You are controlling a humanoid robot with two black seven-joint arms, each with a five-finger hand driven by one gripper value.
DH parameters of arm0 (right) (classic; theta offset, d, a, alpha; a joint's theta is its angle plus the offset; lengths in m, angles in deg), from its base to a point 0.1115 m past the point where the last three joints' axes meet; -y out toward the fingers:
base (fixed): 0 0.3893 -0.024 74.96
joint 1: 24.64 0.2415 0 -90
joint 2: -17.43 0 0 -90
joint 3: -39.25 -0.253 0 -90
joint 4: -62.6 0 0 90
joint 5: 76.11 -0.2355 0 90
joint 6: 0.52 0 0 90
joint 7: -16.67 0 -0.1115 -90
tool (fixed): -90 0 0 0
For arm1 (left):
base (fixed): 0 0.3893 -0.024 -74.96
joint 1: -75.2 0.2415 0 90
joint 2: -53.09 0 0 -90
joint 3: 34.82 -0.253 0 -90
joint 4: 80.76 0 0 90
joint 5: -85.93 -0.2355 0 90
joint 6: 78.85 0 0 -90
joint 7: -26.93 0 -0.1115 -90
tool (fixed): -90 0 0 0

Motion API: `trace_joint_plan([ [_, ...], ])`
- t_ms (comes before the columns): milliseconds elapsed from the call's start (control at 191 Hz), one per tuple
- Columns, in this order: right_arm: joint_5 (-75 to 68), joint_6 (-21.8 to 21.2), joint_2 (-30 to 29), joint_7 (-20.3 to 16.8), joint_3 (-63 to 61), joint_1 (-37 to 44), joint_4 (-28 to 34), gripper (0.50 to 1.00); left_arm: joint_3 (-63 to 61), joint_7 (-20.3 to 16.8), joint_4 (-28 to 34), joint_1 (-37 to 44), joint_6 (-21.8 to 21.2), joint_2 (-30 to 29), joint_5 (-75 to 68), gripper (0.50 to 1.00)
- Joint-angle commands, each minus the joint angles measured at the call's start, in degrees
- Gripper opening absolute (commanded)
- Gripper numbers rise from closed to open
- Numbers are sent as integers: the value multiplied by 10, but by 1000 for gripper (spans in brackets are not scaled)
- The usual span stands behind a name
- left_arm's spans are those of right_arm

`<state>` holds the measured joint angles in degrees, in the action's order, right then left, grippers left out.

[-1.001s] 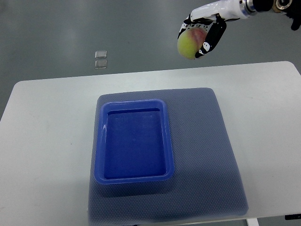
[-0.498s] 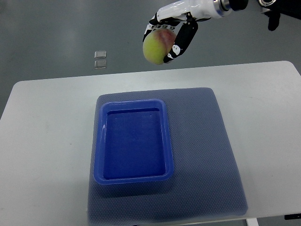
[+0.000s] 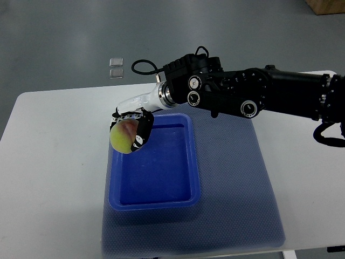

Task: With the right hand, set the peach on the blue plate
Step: 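Carry the peach over the blue tray and lower it inside, then open the right hand fingers to release the peach in the tray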

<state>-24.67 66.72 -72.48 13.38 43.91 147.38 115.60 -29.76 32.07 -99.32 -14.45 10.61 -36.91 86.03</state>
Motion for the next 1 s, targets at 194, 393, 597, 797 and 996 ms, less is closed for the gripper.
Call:
trace_joint_plan([
  [194,55,11,-1,0,22,-60,-29,682,0,0,1,0,0,0,0,1000],
  [393,57,14,-1,0,22,-74,-39,807,-1,0,1,0,-1,0,0,1000],
  [597,54,11,-1,0,17,-71,-43,926,-1,0,3,0,-1,0,0,1000],
  [797,48,10,-1,0,-2,-64,-42,932,-1,0,3,0,-1,0,0,1000],
  [996,25,8,-1,1,-82,-27,-42,932,-1,0,3,0,-1,0,0,1000],
])
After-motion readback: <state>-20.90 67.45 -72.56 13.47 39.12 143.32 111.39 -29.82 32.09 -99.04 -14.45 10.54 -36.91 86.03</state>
